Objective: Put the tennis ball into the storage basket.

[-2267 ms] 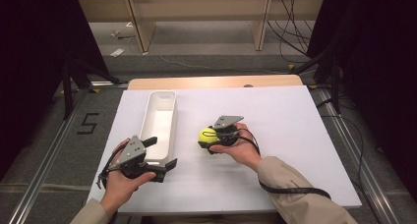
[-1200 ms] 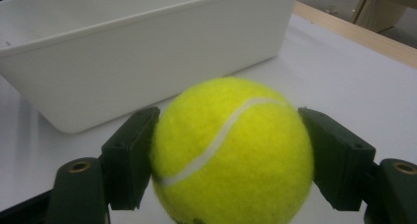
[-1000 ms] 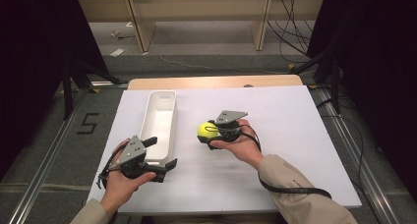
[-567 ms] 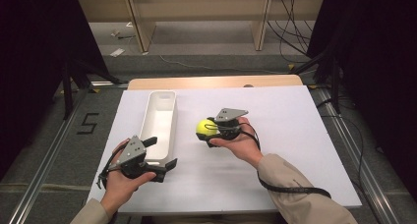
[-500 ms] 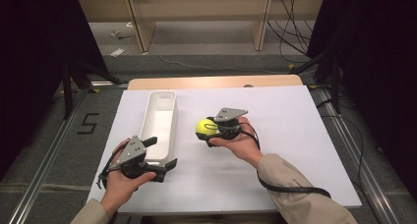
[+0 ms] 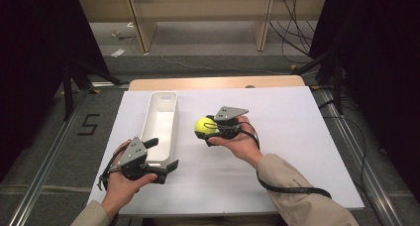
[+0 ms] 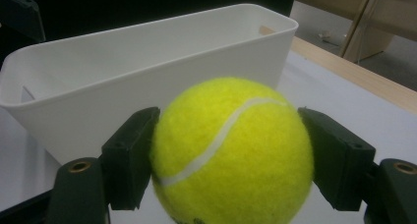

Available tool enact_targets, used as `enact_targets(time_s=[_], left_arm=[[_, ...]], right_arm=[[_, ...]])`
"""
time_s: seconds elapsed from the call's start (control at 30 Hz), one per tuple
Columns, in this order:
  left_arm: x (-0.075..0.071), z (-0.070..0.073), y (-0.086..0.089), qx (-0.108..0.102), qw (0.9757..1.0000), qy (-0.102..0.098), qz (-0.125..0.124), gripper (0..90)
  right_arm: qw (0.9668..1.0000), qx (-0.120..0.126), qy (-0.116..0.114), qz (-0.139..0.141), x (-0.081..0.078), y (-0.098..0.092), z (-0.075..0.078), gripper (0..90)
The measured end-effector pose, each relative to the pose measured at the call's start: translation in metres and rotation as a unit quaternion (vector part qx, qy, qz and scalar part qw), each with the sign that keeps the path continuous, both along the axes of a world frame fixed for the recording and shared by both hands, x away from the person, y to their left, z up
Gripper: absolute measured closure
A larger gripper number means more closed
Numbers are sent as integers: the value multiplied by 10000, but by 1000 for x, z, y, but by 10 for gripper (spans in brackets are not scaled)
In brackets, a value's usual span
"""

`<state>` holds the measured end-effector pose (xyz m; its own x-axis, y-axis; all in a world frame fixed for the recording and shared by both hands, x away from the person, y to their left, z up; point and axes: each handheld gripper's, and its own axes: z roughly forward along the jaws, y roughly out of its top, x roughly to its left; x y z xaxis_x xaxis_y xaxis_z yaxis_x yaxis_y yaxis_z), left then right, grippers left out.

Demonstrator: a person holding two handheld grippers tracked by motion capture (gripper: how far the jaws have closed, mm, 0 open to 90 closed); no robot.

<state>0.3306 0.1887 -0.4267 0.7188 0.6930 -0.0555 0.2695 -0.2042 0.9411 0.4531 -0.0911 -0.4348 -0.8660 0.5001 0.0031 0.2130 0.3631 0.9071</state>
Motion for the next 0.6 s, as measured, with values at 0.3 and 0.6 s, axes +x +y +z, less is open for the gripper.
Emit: enact_targets(time_s=[0.3, 0.6], left_arm=[[0, 0, 0, -8, 10000, -10, 0, 0], [0, 0, 0, -5, 10000, -1, 4, 0]], right_arm=[[10000, 48, -8, 33, 0, 4, 3, 276], [9999, 88, -48, 78, -1, 9, 7, 276]])
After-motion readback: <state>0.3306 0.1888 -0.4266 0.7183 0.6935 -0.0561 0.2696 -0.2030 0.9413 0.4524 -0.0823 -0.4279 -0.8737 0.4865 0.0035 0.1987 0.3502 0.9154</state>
